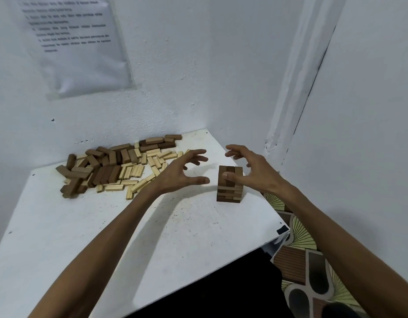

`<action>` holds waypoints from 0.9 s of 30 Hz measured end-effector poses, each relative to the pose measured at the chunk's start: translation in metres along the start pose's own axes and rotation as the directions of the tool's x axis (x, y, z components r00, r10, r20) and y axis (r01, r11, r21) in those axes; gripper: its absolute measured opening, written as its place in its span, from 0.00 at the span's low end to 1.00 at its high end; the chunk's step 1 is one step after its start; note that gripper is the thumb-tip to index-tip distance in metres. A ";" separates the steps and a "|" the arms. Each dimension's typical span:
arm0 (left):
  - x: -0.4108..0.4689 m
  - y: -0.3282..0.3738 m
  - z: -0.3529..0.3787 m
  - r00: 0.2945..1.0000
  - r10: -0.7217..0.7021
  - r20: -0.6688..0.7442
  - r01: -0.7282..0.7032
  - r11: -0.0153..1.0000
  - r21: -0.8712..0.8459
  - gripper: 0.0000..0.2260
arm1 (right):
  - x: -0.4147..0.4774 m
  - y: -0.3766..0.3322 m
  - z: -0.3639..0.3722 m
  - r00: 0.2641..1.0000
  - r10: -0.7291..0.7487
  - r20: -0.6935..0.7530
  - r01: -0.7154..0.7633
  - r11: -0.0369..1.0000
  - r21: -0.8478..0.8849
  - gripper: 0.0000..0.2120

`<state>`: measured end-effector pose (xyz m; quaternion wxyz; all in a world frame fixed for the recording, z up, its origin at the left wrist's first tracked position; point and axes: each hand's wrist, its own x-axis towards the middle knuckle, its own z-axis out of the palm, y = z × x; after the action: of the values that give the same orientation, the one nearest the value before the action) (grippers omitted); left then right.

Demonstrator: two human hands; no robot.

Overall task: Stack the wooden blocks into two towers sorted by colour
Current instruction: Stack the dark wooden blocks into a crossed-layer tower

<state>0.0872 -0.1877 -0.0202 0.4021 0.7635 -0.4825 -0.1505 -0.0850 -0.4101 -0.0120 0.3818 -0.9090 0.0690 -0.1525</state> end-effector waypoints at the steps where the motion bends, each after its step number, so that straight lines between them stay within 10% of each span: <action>1: -0.003 -0.001 -0.007 1.000 -0.006 -0.011 0.006 1.000 0.002 0.35 | 0.005 -0.005 0.000 1.000 -0.011 0.018 0.011 1.000 -0.017 0.35; 12: -0.013 -0.027 -0.104 0.986 -0.131 -0.100 0.149 0.969 0.198 0.18 | 0.091 -0.051 0.029 0.967 -0.098 0.235 0.167 0.941 -0.295 0.28; 27: 0.065 -0.110 -0.145 0.942 -0.294 -0.163 0.335 0.864 0.376 0.21 | 0.234 -0.045 0.100 0.948 -0.001 0.319 0.154 0.877 -0.454 0.20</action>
<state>0.2763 -0.1520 -0.0025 0.2320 0.9040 -0.3512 -0.0744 0.1695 -0.3678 0.0070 0.1477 -0.9890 0.0067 -0.0022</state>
